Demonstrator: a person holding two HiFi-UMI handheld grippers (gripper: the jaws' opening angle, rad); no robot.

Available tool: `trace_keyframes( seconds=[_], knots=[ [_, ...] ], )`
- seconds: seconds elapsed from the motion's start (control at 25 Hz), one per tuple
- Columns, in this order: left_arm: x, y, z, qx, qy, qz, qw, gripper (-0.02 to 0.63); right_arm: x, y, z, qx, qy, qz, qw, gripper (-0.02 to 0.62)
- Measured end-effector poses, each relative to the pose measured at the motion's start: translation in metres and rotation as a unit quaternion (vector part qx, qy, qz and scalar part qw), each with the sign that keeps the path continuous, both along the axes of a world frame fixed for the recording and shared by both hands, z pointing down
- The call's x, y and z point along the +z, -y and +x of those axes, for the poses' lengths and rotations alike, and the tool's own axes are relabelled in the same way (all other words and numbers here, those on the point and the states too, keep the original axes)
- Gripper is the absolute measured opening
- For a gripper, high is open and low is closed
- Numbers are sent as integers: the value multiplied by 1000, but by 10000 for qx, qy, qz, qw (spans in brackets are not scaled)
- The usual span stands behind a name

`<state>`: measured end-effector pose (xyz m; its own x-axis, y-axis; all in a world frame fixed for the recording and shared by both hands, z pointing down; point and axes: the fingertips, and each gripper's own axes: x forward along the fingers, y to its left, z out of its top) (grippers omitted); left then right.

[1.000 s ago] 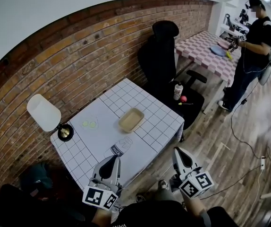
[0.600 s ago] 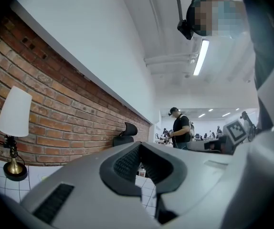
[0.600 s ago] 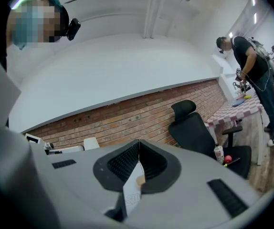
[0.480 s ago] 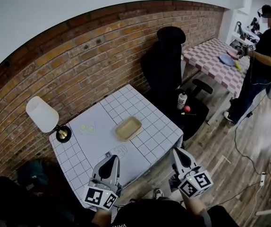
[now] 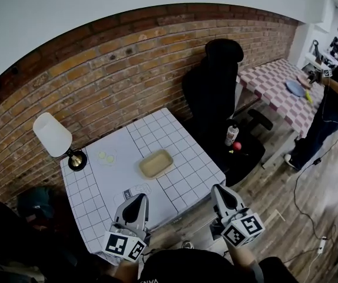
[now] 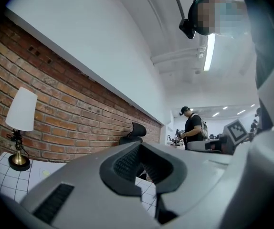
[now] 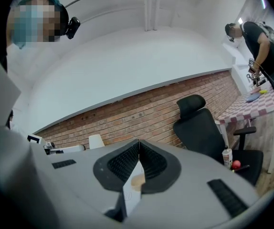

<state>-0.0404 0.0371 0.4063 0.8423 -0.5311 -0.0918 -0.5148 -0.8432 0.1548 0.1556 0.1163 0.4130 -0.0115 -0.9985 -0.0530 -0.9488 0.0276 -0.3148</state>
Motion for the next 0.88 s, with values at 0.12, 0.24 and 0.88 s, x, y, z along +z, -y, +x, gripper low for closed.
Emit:
trace_keyframes(
  seconds=[0.12,0.24,0.88],
  knots=[
    [5,-1,4,-167,-3,-48,9998,9,5,4,6,-162,-9,-63,9998,3],
    [9,0,8,-237,47,-92,9997,9,8,9,10,-261,18,-105,9996,3],
    [11,75,-1,-266,218,-198,9992,9,6,96,-3,-412,114,-164,9989,3]
  ],
)
